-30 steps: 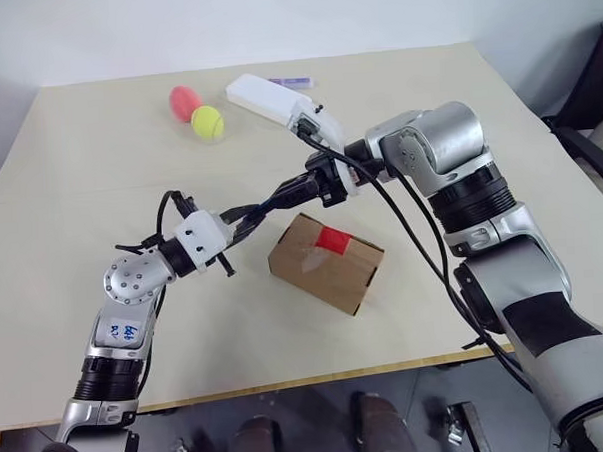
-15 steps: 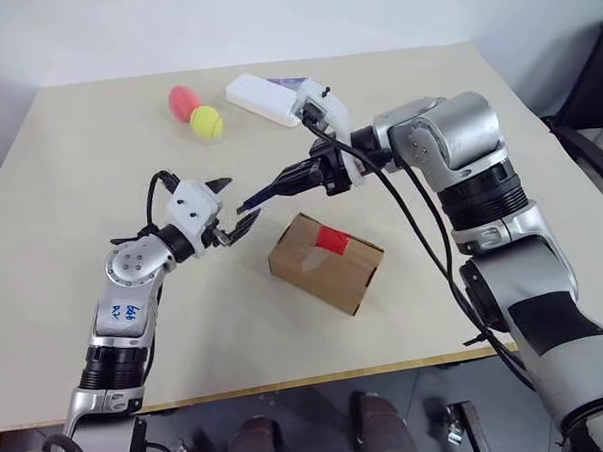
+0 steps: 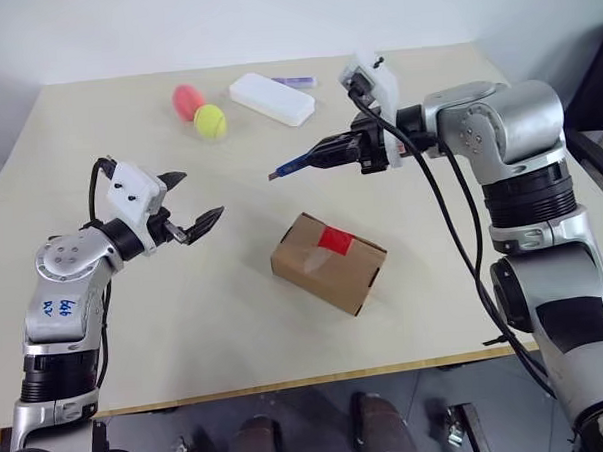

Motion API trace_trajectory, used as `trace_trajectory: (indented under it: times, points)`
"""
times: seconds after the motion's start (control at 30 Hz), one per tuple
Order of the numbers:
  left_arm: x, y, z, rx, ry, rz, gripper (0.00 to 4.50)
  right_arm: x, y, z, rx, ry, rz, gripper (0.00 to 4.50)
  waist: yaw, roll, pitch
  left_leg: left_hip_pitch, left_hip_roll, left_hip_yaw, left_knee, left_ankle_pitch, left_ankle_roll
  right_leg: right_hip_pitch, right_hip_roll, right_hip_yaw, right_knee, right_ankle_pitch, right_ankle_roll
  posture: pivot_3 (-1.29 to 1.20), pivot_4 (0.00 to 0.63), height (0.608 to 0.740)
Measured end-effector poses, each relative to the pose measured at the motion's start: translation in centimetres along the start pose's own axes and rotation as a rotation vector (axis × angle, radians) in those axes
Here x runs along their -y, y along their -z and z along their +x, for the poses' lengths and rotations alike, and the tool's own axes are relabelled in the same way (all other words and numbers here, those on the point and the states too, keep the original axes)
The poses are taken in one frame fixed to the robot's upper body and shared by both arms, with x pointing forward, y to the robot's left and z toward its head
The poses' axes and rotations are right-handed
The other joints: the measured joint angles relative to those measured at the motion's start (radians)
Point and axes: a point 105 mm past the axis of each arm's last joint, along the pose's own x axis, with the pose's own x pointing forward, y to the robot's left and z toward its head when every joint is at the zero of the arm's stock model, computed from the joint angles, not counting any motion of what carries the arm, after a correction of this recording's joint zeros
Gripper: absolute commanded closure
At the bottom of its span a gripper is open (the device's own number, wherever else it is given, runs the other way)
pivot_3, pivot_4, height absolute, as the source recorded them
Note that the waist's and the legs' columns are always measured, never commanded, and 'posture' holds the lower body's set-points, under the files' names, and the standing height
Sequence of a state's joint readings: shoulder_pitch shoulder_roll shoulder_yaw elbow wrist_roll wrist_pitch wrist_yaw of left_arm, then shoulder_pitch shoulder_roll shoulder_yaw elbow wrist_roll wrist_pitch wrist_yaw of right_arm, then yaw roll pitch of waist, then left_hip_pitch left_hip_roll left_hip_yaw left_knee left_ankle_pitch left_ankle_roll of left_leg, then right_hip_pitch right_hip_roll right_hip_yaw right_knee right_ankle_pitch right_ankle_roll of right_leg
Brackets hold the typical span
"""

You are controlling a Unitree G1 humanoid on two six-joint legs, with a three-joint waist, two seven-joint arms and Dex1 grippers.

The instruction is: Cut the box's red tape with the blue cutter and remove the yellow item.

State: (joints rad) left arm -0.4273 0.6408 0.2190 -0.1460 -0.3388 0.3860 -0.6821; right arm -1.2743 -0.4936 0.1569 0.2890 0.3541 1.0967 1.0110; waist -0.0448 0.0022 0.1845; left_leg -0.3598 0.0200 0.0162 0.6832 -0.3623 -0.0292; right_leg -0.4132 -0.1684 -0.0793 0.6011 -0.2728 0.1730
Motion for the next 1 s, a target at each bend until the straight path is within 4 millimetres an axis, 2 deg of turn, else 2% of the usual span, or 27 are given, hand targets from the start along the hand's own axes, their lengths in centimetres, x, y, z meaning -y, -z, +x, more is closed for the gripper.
trace_trajectory:
  times: [0.1, 0.2, 0.33, 0.43, 0.6, 0.8, 1.0]
  points:
    - [1.7, -1.4, 0.6, 0.02, 0.012, -0.037, 0.0, 0.6, 0.3, -1.9, 0.026, 0.058, -0.025, 4.36, 0.012, 0.0, 0.0, 0.0, 0.0, 0.0, 0.0, 0.0, 0.0, 0.0, 0.0, 0.0, -0.001, 0.0, 0.0, 0.0, 0.15, 0.74]
    - [4.4, -1.1, 1.7, -0.013, 0.097, -0.091, 0.63, 0.3, 1.0, -4.0, 0.053, 0.092, -0.058, 4.36, 0.022, -0.001, 0.0, -0.001, 0.0, 0.0, 0.0, 0.0, 0.0, 0.0, 0.0, 0.0, -0.002, 0.0, 0.0, 0.0, 0.15, 0.74]
    - [8.9, 0.8, 2.8, -0.115, 0.279, -0.162, 1.83, 0.0, 2.2, -5.4, 0.063, 0.151, -0.08, 4.36, 0.019, -0.001, 0.0, -0.001, 0.0, 0.001, 0.0, 0.0, 0.0, 0.0, 0.0, 0.0, -0.003, 0.0, 0.0, 0.0, 0.15, 0.74]
    - [11.0, 1.0, 3.8, -0.134, 0.37, -0.177, 2.85, -0.2, 2.9, -6.2, 0.073, 0.192, -0.091, 4.36, 0.019, -0.001, 0.0, -0.001, 0.0, 0.001, 0.001, 0.0, 0.0, 0.0, 0.0, 0.0, -0.004, 0.0, 0.0, 0.0, 0.15, 0.74]
    - [11.3, -0.2, 5.5, -0.139, 0.409, -0.129, 4.49, -1.5, 4.1, -6.8, 0.055, 0.201, -0.148, 4.36, 0.022, -0.001, 0.0, -0.002, 0.0, 0.001, 0.001, 0.0, 0.0, 0.001, 0.0, 0.001, -0.005, 0.0, 0.0, 0.0, 0.15, 0.74]
    - [11.9, 1.1, 6.2, -0.242, 0.469, -0.141, 4.49, -2.1, 5.7, -6.8, 0.002, 0.208, -0.191, 4.36, 0.019, -0.001, 0.001, -0.002, 0.0, 0.002, 0.001, 0.0, 0.0, 0.001, 0.0, 0.0, -0.006, 0.0, 0.0, 0.0, 0.15, 0.74]
    - [11.8, 0.9, 6.6, -0.274, 0.498, -0.132, 4.49, -3.0, 6.1, -6.1, -0.012, 0.172, -0.223, 4.36, 0.022, -0.001, 0.001, -0.002, 0.0, 0.001, 0.001, 0.0, 0.001, 0.001, 0.0, 0.0, -0.006, 0.0, 0.0, 0.0, 0.15, 0.74]
